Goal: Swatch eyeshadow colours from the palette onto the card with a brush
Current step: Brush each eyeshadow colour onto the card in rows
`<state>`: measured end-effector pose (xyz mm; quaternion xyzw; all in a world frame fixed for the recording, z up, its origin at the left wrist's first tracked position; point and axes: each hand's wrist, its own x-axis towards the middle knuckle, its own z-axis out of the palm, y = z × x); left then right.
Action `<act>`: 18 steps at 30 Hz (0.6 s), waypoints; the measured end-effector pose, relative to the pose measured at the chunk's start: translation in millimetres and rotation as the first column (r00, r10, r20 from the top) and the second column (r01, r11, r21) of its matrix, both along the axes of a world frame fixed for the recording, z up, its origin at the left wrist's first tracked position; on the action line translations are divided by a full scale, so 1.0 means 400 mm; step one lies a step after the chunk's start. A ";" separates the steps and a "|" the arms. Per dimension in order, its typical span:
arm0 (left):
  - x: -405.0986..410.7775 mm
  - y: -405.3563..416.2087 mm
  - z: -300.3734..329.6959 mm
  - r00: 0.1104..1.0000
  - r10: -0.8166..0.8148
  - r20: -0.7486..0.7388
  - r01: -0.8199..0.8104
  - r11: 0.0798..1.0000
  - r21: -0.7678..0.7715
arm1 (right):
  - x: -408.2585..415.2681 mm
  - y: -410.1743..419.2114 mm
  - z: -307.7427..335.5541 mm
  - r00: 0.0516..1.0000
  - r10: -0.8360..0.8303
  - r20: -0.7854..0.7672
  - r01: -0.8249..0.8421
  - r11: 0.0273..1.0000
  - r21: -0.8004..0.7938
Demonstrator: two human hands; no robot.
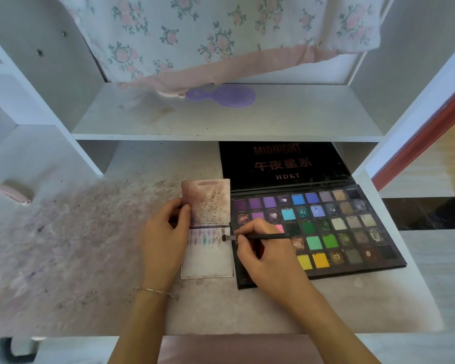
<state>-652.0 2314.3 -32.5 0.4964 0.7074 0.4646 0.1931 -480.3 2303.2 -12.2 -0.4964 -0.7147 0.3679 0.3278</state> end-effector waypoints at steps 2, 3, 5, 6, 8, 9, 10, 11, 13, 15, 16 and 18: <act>0.000 0.001 -0.001 1.000 0.002 -0.006 -0.002 1.000 -0.001 | 0.000 -0.001 0.000 1.000 0.007 0.025 -0.007 1.000 0.015; 0.000 0.001 -0.001 1.000 0.002 -0.007 -0.002 1.000 -0.002 | 0.000 -0.001 0.000 1.000 0.008 0.025 -0.009 1.000 0.015; 0.001 0.002 0.000 1.000 0.000 -0.003 0.000 1.000 0.002 | 0.002 -0.001 0.000 1.000 0.005 0.023 -0.005 1.000 0.007; 0.001 0.002 0.000 1.000 0.001 -0.006 -0.001 1.000 0.004 | 0.002 -0.001 0.000 1.000 0.001 0.026 -0.001 1.000 0.005; 0.002 0.002 0.000 1.000 0.005 -0.019 -0.004 1.000 0.007 | 0.001 0.001 0.000 0.999 -0.005 0.037 0.005 1.000 0.009; 0.001 0.001 -0.001 1.000 0.007 -0.023 -0.006 1.000 0.008 | 0.000 0.002 0.000 0.999 -0.007 0.043 0.006 1.000 0.009; 0.001 0.001 -0.001 1.000 0.007 -0.024 -0.007 1.000 0.008 | -0.001 0.002 0.000 0.999 -0.006 0.047 0.006 1.000 0.009; 0.001 0.001 -0.001 1.000 0.006 -0.024 -0.006 1.000 0.008 | -0.001 0.002 -0.001 0.999 -0.004 0.049 0.004 1.000 0.009; 0.001 0.001 -0.001 1.000 0.003 -0.018 -0.002 1.000 0.009 | 0.001 0.002 -0.001 0.999 0.003 0.045 -0.003 1.000 0.004; 0.001 0.001 -0.002 1.000 0.005 -0.017 -0.005 1.000 0.009 | 0.000 0.001 -0.003 0.999 0.006 0.042 -0.006 1.000 -0.002; 0.001 0.002 -0.003 1.000 0.008 -0.022 -0.008 1.000 0.009 | 0.000 0.002 -0.004 0.999 0.003 0.047 -0.003 1.000 0.000; 0.001 0.001 -0.004 0.999 0.013 -0.037 -0.012 1.000 0.011 | -0.002 0.003 -0.004 0.998 -0.008 0.065 0.007 1.000 0.011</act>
